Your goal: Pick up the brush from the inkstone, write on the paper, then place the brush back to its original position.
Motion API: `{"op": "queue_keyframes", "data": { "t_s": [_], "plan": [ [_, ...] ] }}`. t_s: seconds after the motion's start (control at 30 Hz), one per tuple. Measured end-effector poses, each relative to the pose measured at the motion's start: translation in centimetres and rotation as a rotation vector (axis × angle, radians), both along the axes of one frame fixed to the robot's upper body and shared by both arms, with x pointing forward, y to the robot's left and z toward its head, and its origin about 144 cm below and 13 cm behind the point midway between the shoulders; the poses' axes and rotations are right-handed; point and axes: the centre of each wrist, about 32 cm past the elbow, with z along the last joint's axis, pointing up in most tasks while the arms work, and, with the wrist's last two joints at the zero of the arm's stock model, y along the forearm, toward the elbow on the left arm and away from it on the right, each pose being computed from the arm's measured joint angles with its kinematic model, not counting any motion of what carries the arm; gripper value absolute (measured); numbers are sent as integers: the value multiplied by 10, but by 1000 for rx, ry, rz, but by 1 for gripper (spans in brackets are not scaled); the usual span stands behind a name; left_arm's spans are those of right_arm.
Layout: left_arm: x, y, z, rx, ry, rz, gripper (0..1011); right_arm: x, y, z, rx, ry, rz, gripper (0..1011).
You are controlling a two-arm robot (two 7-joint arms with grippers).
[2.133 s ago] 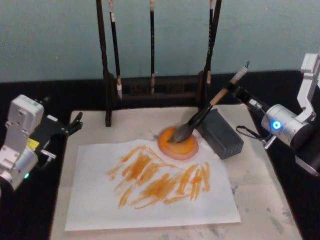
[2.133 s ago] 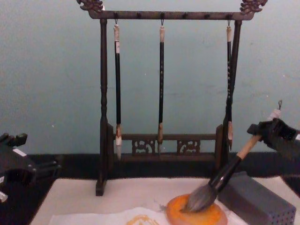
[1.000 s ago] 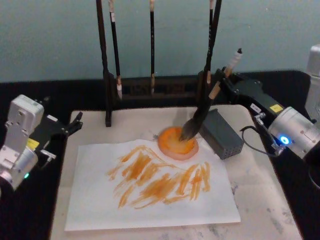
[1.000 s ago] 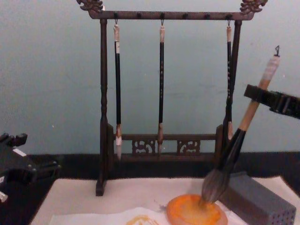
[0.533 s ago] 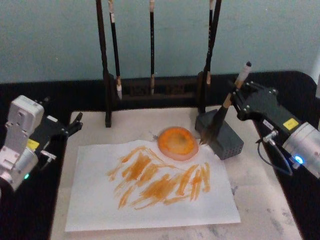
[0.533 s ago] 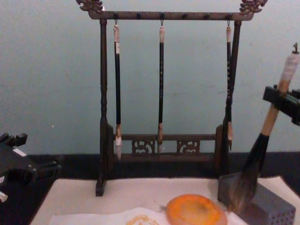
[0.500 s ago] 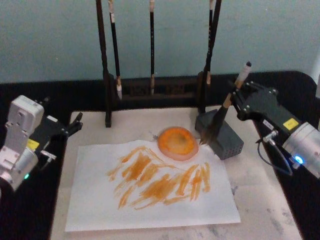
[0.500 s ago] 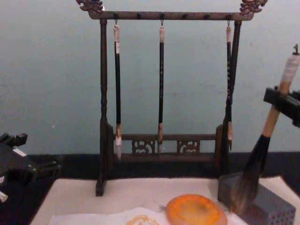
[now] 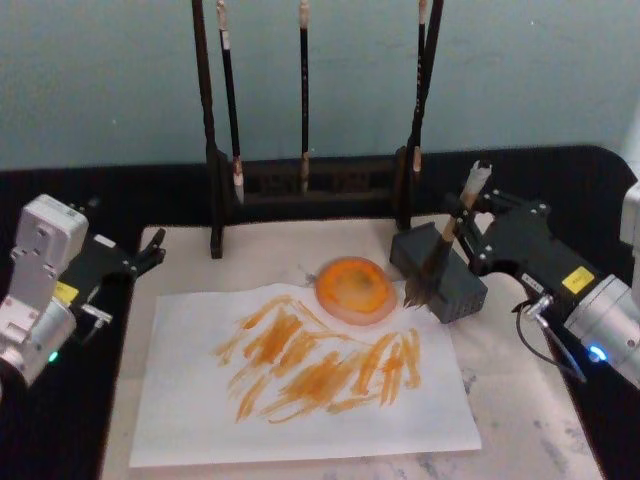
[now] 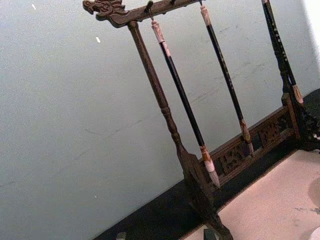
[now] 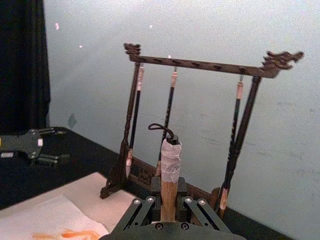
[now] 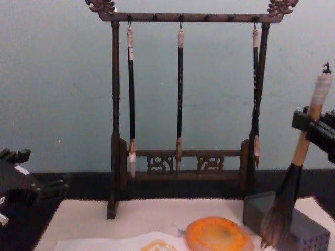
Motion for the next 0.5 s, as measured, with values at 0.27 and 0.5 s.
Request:
{"op": "queue_keyframes", "data": {
  "t_s": [0.27, 0.5],
  "plan": [
    [0, 0, 0, 0, 0, 0, 1001, -5, 0, -4, -74, -73, 38, 175],
    [0, 0, 0, 0, 0, 0, 1001, -10, 1, -7, -130, -120, 80, 175]
  ]
}}
